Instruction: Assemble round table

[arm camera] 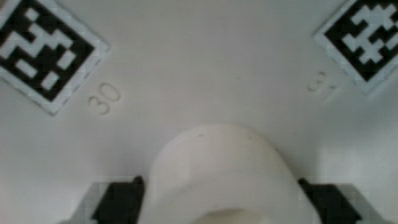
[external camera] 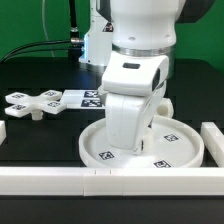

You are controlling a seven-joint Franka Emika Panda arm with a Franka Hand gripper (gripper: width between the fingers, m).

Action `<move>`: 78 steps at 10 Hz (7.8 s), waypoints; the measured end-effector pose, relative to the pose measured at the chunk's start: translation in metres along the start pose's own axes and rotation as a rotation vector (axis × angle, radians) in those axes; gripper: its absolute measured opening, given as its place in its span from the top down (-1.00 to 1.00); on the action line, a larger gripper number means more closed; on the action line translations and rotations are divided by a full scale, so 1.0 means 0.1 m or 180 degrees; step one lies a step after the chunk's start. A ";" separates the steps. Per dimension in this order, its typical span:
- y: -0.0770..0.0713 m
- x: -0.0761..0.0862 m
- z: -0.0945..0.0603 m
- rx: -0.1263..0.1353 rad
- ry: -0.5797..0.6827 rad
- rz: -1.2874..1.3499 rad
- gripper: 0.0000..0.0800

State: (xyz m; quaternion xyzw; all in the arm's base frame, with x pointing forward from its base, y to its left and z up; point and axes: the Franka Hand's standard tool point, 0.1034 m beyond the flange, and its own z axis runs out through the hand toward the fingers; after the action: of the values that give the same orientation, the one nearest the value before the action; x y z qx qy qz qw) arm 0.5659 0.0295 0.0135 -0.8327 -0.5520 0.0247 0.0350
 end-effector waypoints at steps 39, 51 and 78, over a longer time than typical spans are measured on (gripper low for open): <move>-1.07 0.14 -0.22 0.0520 -0.0237 0.4569 -0.62; -1.17 -0.02 0.02 0.2114 -0.2358 0.4273 -0.62; -0.46 0.17 -0.80 0.1273 -0.0788 0.4104 -0.02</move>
Offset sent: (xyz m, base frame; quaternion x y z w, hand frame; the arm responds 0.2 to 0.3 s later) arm -0.0034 0.0035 -0.0023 0.0077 0.0065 0.0173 0.9998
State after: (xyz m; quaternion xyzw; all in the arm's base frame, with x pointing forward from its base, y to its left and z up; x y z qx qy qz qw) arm 0.5370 0.0609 0.0967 -0.9635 0.0691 0.2371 0.1030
